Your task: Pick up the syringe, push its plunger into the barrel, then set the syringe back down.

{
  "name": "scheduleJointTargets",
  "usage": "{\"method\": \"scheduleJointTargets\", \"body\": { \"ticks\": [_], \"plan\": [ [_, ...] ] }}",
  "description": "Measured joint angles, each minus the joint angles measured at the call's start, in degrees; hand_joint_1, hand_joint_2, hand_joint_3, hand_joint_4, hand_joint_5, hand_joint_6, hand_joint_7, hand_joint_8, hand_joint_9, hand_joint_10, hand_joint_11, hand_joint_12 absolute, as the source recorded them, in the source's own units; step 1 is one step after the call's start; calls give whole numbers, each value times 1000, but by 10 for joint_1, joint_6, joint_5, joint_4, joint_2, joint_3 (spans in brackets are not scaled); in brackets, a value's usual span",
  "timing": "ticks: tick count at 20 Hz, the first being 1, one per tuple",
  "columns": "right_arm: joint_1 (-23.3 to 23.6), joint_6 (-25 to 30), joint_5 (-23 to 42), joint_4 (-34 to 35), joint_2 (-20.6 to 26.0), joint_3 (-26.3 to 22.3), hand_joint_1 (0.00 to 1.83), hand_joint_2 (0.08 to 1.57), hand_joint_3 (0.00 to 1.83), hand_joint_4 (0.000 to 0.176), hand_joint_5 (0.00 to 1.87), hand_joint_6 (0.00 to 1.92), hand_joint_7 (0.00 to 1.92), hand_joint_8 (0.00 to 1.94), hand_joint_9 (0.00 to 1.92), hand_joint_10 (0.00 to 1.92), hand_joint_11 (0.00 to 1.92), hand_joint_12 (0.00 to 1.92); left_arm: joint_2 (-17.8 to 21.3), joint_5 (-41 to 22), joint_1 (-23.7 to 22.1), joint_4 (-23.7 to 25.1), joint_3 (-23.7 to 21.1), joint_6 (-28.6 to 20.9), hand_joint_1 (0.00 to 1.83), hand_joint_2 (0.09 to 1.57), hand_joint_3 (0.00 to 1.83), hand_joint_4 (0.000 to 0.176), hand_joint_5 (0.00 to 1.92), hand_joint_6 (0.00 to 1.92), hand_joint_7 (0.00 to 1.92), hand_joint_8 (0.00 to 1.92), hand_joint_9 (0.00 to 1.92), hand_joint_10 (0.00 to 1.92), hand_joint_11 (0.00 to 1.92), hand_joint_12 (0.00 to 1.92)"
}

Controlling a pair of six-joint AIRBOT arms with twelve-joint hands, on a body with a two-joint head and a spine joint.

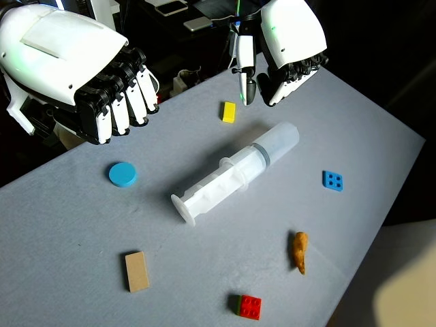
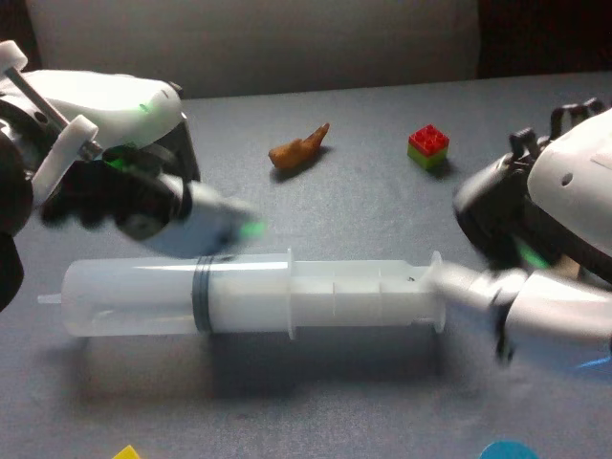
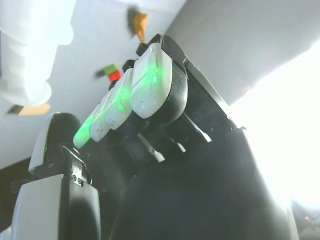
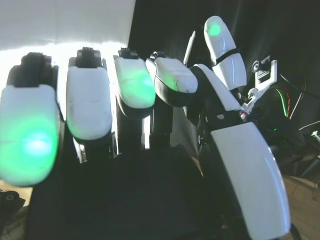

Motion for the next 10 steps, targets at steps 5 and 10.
{"method": "scheduleJointTargets", "body": {
  "ticks": [5,10],
  "plan": [
    [0,-3,0,20,0,-1,239,1119,2,0,150,0,140,1,127,1,0,403,0,-2,1,0,0,-1,41,1170,4,0,25,1,13,3,0,0,0,0],
    [0,-9,27,107,0,-1,228,1127,2,0,160,2,163,4,141,4,0,444,0,-10,44,-5,-7,-1,288,1077,0,0,16,2,0,0,0,0,0,0]
  ]
}}
